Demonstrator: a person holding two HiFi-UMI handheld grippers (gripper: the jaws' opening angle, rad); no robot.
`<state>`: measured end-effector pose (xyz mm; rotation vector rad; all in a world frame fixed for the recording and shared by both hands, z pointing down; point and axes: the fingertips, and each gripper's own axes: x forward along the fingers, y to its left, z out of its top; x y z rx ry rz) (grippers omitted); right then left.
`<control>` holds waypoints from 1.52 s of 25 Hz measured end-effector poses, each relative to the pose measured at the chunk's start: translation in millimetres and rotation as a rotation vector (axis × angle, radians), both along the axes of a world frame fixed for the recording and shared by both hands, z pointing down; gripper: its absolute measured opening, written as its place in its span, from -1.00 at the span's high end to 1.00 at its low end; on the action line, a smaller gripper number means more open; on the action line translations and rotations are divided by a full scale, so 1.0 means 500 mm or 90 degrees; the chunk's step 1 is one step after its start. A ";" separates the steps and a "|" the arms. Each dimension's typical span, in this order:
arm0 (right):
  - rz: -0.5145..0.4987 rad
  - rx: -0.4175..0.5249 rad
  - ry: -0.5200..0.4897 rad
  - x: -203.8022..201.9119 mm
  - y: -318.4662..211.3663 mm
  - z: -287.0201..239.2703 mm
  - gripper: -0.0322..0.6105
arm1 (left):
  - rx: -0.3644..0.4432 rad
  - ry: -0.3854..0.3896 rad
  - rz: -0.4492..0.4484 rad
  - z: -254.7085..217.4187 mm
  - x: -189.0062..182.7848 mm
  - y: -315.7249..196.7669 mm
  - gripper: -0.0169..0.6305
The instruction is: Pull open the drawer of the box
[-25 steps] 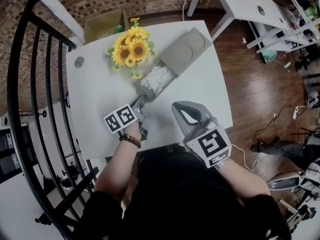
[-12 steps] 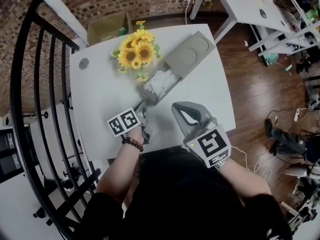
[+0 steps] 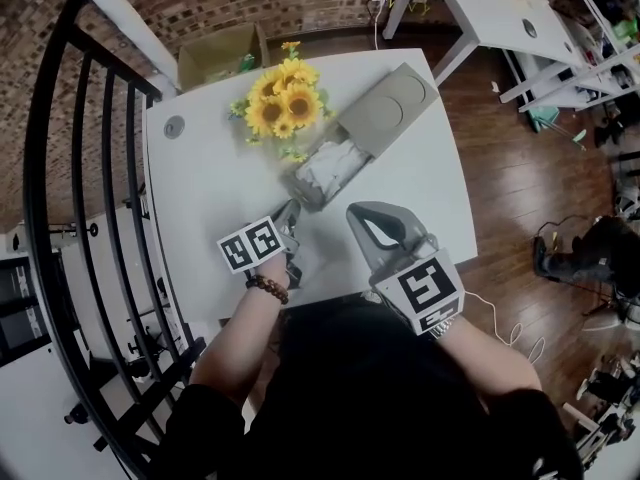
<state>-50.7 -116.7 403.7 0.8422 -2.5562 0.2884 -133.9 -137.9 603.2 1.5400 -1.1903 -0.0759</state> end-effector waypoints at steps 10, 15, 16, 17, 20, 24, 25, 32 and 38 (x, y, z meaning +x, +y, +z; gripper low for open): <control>-0.012 0.024 -0.029 0.046 0.061 -0.023 0.93 | 0.062 -0.040 -0.025 -0.077 0.006 0.033 0.90; 0.002 0.030 -0.056 0.097 0.113 -0.043 0.93 | 0.115 -0.088 -0.012 -0.153 0.039 0.072 0.90; 0.000 0.034 -0.061 0.106 0.127 -0.047 0.93 | 0.127 -0.099 -0.009 -0.167 0.048 0.081 0.90; -0.002 0.037 -0.066 0.117 0.142 -0.050 0.93 | 0.140 -0.111 -0.007 -0.182 0.058 0.091 0.90; -0.003 0.051 -0.081 0.149 0.177 -0.063 0.93 | 0.185 -0.166 0.005 -0.236 0.087 0.118 0.90; 0.000 0.062 -0.096 0.187 0.220 -0.088 0.93 | 0.242 -0.226 0.048 -0.307 0.150 0.167 0.90; 0.001 0.065 -0.100 0.195 0.230 -0.092 0.93 | 0.257 -0.243 0.059 -0.323 0.164 0.181 0.90; 0.009 0.085 -0.134 0.228 0.277 -0.101 0.93 | 0.347 -0.351 0.123 -0.418 0.231 0.267 0.90; 0.017 0.113 -0.143 0.223 0.288 -0.123 0.93 | 0.385 -0.372 0.157 -0.456 0.251 0.307 0.90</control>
